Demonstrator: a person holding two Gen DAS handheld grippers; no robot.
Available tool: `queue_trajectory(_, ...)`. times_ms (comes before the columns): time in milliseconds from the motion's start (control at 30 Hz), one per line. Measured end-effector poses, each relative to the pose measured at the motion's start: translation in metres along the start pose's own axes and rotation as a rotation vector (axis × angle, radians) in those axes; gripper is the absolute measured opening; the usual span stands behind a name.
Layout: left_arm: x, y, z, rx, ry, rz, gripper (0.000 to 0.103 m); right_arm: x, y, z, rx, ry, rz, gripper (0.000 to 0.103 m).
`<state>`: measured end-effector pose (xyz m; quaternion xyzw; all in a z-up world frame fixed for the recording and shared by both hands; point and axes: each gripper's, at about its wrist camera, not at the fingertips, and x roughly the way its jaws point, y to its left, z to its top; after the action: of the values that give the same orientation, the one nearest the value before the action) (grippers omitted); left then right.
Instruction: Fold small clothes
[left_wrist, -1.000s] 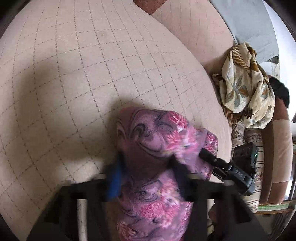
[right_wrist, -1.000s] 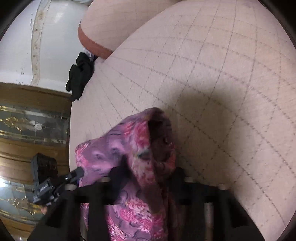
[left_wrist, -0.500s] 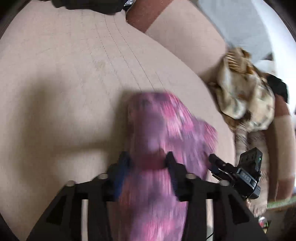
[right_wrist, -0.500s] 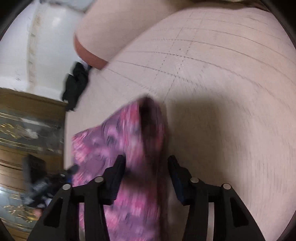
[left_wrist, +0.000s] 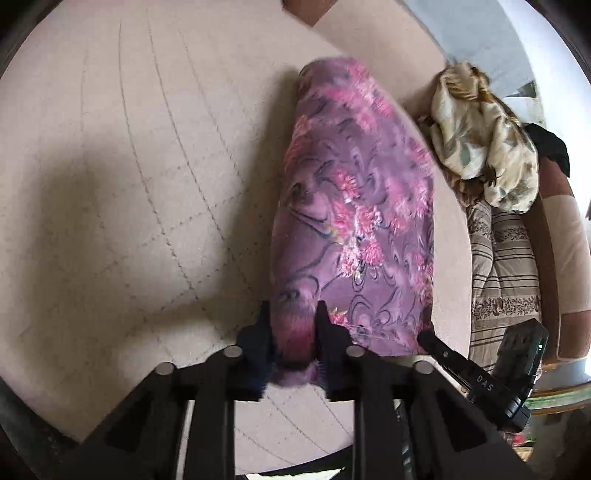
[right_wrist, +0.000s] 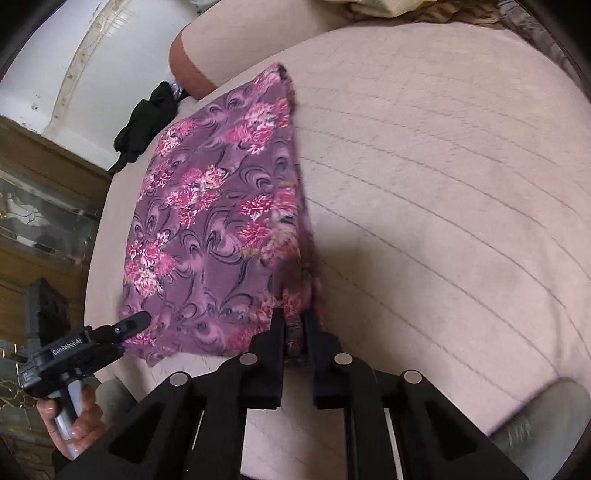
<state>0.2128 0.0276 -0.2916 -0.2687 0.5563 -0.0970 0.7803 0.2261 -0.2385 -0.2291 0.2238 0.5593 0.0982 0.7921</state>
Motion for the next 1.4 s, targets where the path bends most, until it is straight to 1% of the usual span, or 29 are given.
queue_trajectory(100, 0.005, -0.005, -0.008, 0.058, -0.013, 0.1, 0.022, -0.005, 0.004, -0.004, -0.062, -0.01, -0.077, 0.011)
queue_trajectory(133, 0.007, -0.005, -0.009, 0.06, -0.01, 0.128, 0.029, 0.002, 0.004, -0.003, -0.071, -0.003, -0.104, 0.016)
queue_trajectory(167, 0.004, -0.005, -0.01, 0.059, -0.01, 0.143, 0.032, 0.013, 0.0, -0.003, -0.057, 0.026, -0.119, 0.019)
queue_trajectory(200, -0.002, -0.006, -0.011, 0.06, -0.012, 0.135, 0.033, 0.012, -0.004, -0.003, -0.032, 0.029, -0.108, 0.031)
queue_trajectory(233, -0.01, -0.007, -0.012, 0.069, -0.015, 0.113, 0.035, 0.005, -0.008, -0.003, 0.001, 0.017, -0.075, 0.051)
queue_trajectory(267, -0.018, -0.009, -0.013, 0.083, -0.025, 0.087, 0.043, -0.006, -0.013, -0.004, 0.036, -0.01, -0.013, 0.064)
queue_trajectory(300, -0.026, -0.01, -0.012, 0.092, -0.039, 0.067, 0.048, -0.013, -0.016, -0.004, 0.048, -0.034, 0.018, 0.084)
queue_trajectory(333, -0.03, -0.011, -0.009, 0.094, -0.05, 0.063, 0.055, -0.02, -0.02, -0.004, 0.063, -0.059, 0.039, 0.087)
queue_trajectory(400, -0.023, -0.016, -0.001, 0.091, -0.04, 0.067, 0.055, -0.018, -0.027, -0.001, 0.084, -0.045, 0.058, 0.086)
queue_trajectory(467, -0.008, -0.016, 0.004, 0.089, 0.013, 0.047, 0.055, -0.006, -0.032, 0.005, 0.113, -0.008, 0.1, 0.082)
queue_trajectory(533, 0.014, -0.008, 0.007, 0.049, 0.068, 0.05, 0.055, 0.01, -0.037, 0.006, 0.15, 0.046, 0.146, 0.06)
queue_trajectory(567, 0.017, -0.002, 0.004, 0.042, 0.078, 0.056, 0.052, 0.017, -0.039, 0.006, 0.165, 0.065, 0.16, 0.058)
queue_trajectory(600, 0.02, 0.003, 0.002, 0.039, 0.065, 0.049, 0.049, 0.017, -0.039, 0.001, 0.168, 0.062, 0.156, 0.054)
queue_trajectory(633, 0.018, 0.008, -0.001, 0.03, 0.045, 0.035, 0.043, 0.017, -0.039, 0.0, 0.164, 0.061, 0.153, 0.048)
queue_trajectory(667, 0.019, 0.009, -0.001, 0.02, 0.041, 0.018, 0.031, 0.018, -0.039, -0.001, 0.157, 0.066, 0.146, 0.043)
queue_trajectory(700, 0.021, 0.011, 0.0, 0.003, 0.051, -0.013, 0.025, 0.016, -0.04, -0.005, 0.155, 0.07, 0.128, 0.027)
queue_trajectory(733, 0.021, 0.013, 0.001, -0.016, 0.059, -0.029, 0.02, 0.019, -0.042, -0.005, 0.15, 0.078, 0.102, 0.018)
queue_trajectory(767, 0.019, 0.015, 0.002, -0.036, 0.056, -0.033, 0.015, 0.018, -0.044, -0.004, 0.15, 0.082, 0.106, 0.016)
queue_trajectory(800, 0.015, 0.015, 0.002, -0.04, 0.055, -0.043, 0.014, 0.018, -0.047, -0.003, 0.16, 0.084, 0.122, 0.013)
queue_trajectory(867, -0.004, 0.007, 0.0, -0.019, 0.028, -0.079, 0.013, 0.009, -0.05, -0.002, 0.188, 0.084, 0.162, 0.012)
queue_trajectory(933, -0.033, 0.002, -0.006, 0.007, -0.008, -0.105, 0.012, -0.012, -0.045, -0.004, 0.172, 0.053, 0.203, 0.01)
queue_trajectory(1033, -0.056, 0.006, -0.023, -0.004, 0.036, -0.139, 0.012, -0.041, -0.035, -0.018, 0.131, 0.047, 0.227, 0.01)
queue_trajectory(1100, -0.065, 0.011, -0.046, -0.005, 0.072, -0.131, 0.012, -0.058, -0.03, -0.037, 0.095, 0.061, 0.221, 0.01)
queue_trajectory(1200, -0.059, 0.024, -0.076, 0.009, 0.109, -0.089, 0.014, -0.066, -0.024, -0.073, 0.056, 0.094, 0.179, 0.01)
queue_trajectory(1233, -0.046, 0.032, -0.084, 0.0, 0.129, -0.037, 0.015, -0.062, -0.024, -0.084, 0.046, 0.106, 0.147, 0.011)
queue_trajectory(1300, -0.037, 0.043, -0.091, 0.017, 0.14, 0.037, 0.027, -0.045, -0.03, -0.097, 0.048, 0.14, 0.113, 0.015)
queue_trajectory(1333, -0.035, 0.046, -0.092, 0.037, 0.127, 0.068, 0.038, -0.037, -0.033, -0.1, 0.058, 0.159, 0.098, 0.016)
queue_trajectory(1367, -0.039, 0.047, -0.093, 0.045, 0.111, 0.087, 0.042, -0.031, -0.037, -0.102, 0.069, 0.179, 0.088, 0.018)
queue_trajectory(1400, -0.048, 0.045, -0.092, 0.052, 0.091, 0.071, 0.042, -0.032, -0.036, -0.102, 0.069, 0.18, 0.089, 0.023)
